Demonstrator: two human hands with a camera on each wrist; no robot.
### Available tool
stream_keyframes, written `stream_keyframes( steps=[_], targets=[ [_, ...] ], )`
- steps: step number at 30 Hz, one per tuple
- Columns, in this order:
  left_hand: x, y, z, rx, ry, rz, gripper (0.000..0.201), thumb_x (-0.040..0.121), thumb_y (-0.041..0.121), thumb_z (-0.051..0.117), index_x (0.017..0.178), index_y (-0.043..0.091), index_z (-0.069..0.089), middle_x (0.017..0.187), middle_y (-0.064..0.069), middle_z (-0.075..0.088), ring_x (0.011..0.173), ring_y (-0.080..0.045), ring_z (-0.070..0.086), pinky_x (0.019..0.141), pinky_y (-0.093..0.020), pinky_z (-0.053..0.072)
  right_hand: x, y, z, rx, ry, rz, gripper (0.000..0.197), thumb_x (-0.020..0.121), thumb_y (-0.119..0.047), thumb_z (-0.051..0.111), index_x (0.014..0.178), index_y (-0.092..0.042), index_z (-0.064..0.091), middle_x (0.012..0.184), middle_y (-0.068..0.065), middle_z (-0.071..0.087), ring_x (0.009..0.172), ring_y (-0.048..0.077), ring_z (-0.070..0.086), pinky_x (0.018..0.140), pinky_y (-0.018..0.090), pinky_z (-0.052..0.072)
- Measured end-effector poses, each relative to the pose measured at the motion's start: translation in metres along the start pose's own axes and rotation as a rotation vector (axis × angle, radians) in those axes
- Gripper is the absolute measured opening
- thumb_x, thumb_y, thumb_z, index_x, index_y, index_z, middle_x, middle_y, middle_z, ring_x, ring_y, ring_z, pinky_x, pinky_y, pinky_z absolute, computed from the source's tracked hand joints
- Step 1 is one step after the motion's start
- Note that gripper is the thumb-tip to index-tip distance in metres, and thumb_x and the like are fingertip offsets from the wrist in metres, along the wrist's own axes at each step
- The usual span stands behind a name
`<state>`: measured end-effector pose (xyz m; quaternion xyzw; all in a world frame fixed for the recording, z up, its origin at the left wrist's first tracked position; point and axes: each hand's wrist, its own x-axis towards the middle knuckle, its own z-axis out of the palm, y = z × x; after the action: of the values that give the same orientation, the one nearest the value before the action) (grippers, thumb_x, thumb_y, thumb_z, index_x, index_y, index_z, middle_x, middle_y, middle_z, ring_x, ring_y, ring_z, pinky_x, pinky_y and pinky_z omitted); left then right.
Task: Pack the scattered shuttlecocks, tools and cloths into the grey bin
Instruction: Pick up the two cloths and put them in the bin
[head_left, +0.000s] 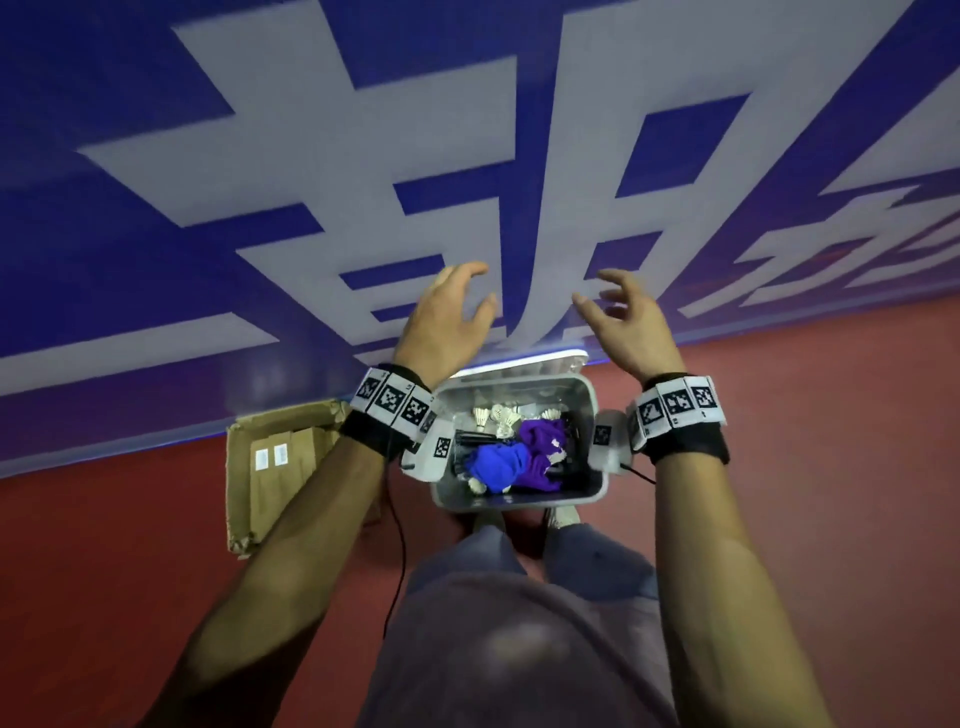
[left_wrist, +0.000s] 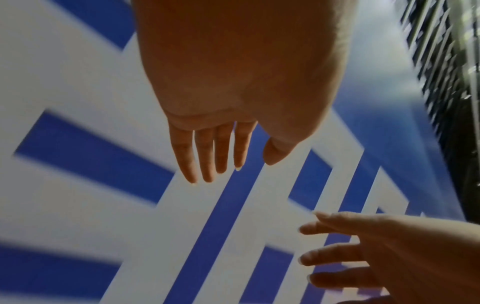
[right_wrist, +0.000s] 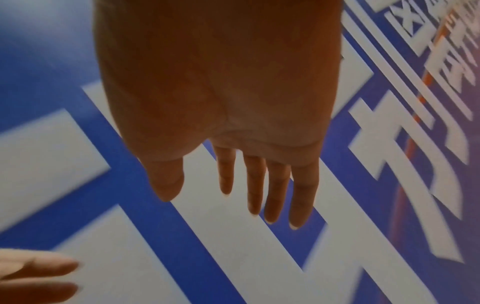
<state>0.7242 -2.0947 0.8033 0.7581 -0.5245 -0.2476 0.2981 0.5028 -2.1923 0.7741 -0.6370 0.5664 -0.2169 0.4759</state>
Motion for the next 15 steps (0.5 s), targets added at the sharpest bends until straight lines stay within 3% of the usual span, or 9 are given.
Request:
stream_keyframes(
  steps=[3, 6, 15],
  targets=[
    [-0.013, 0.031, -0.057, -0.055, 0.088, 0.065, 0.036, 0.102, 0.03, 0.056, 0.137, 0.021, 0.058, 0.133, 0.004, 0.059, 0.121, -0.01, 0.056, 0.104, -0.038, 0.051, -0.018, -0.058, -0.02, 0.024, 0.037, -0.102, 0.053, 0.094, -0.052, 0.067, 0.14, -0.031, 0.053, 0.13, 0.0, 0.06, 0.117, 0.015, 0.06, 0.091, 0.027, 0.049],
    [-0.031, 0.047, -0.1, -0.076, 0.146, 0.088, 0.031, 0.103, 0.033, 0.056, 0.133, 0.025, 0.058, 0.132, 0.01, 0.058, 0.12, -0.006, 0.058, 0.1, -0.034, 0.053, -0.037, -0.102, -0.021, 0.032, 0.015, -0.223, 0.05, 0.095, -0.052, 0.065, 0.139, -0.032, 0.053, 0.13, -0.006, 0.06, 0.12, 0.01, 0.058, 0.097, 0.028, 0.049],
    [-0.079, 0.041, -0.165, -0.033, 0.326, 0.045, 0.035, 0.1, 0.037, 0.061, 0.133, 0.026, 0.058, 0.126, 0.009, 0.059, 0.119, -0.006, 0.056, 0.102, -0.038, 0.051, -0.052, -0.169, 0.02, 0.042, -0.135, -0.511, 0.049, 0.096, -0.052, 0.064, 0.139, -0.031, 0.053, 0.133, -0.007, 0.06, 0.123, 0.006, 0.056, 0.104, 0.036, 0.051]
  ],
)
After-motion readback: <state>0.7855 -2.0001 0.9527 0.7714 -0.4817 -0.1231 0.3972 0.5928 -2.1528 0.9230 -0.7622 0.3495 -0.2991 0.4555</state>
